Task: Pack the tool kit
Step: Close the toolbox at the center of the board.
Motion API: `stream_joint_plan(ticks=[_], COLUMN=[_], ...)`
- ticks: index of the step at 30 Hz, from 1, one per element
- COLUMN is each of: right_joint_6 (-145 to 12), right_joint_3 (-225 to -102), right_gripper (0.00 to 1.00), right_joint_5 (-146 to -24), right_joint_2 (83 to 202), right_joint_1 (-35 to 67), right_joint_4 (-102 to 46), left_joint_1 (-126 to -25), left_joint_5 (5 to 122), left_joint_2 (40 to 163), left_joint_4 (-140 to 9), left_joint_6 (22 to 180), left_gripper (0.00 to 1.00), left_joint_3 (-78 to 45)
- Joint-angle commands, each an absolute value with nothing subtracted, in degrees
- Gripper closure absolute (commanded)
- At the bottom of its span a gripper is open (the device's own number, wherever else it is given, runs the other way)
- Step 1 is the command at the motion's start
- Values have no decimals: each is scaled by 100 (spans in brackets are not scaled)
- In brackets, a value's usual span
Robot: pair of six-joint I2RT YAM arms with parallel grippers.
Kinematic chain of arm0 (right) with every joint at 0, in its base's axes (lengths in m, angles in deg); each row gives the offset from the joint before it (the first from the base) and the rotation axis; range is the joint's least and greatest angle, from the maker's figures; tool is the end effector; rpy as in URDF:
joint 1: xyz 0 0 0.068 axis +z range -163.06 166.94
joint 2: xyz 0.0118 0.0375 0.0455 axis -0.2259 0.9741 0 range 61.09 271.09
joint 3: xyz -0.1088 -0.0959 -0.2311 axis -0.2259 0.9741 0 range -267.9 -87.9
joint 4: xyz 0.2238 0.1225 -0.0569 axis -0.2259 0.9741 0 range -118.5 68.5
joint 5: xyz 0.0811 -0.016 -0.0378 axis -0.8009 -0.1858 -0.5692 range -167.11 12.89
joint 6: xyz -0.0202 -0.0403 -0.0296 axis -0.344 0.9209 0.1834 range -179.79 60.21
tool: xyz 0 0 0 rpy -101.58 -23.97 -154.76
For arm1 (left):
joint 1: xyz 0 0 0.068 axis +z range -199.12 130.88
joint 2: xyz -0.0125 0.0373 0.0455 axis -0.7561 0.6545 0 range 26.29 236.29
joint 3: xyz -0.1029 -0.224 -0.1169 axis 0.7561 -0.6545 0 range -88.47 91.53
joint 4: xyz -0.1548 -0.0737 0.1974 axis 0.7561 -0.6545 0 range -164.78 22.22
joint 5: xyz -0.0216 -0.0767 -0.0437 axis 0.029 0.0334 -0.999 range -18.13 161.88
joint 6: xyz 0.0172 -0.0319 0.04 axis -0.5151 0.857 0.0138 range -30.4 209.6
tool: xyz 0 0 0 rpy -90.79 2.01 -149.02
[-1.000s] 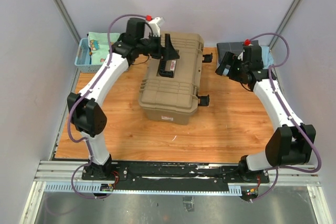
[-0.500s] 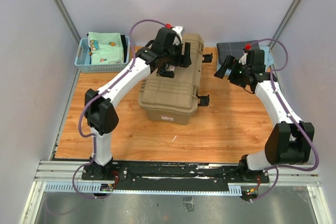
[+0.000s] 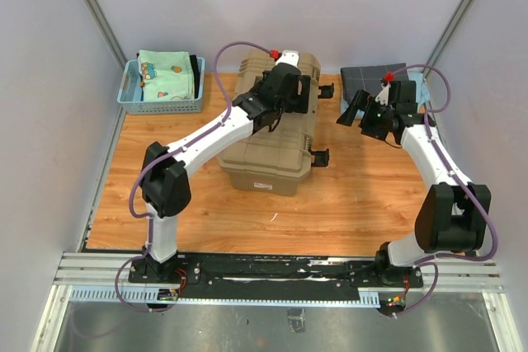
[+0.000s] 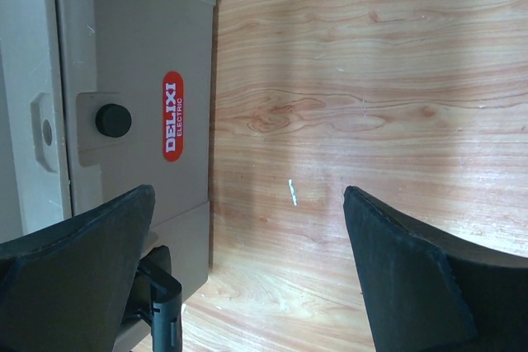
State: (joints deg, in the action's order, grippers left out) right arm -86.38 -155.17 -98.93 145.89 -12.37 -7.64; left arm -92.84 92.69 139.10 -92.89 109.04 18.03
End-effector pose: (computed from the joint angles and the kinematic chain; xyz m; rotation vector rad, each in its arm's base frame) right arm 0.3314 0.0171 0.2934 0.3014 2.2521 0.6818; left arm 0.3441 -0.3116 0.3335 0.2281 2.0799 -0.2857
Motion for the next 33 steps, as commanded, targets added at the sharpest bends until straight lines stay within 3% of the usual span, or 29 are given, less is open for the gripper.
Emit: stream_joint_plan(ticks=[1,11,20,33], right_joint_6=[-8472,-9173,-10394,-11783], right_joint_3=[-15507,-15951,-16581,-15257], right_gripper=[2,2,2,2], right_joint_5=[-10121,-11508,-12416,-12937], right_joint_2=[14698,15832,16824,17013], right_joint_1=[-1486,-1894,-1923,-1947], right_joint_4=[-813,-2179,-3588,-5691], left_joint_1=[-9658,-9768,-10018,-10018], left_joint_5=[8533,7361,7076,7280], left_joint_2=[13971,13571,13341,13311], left_joint_4=[-10153,-10189,-10352,-10345], left_joint_6=[10750,10414,9940,9695], left_gripper=[19,20,19,19], left_joint_3=[659,-29,-503,-352])
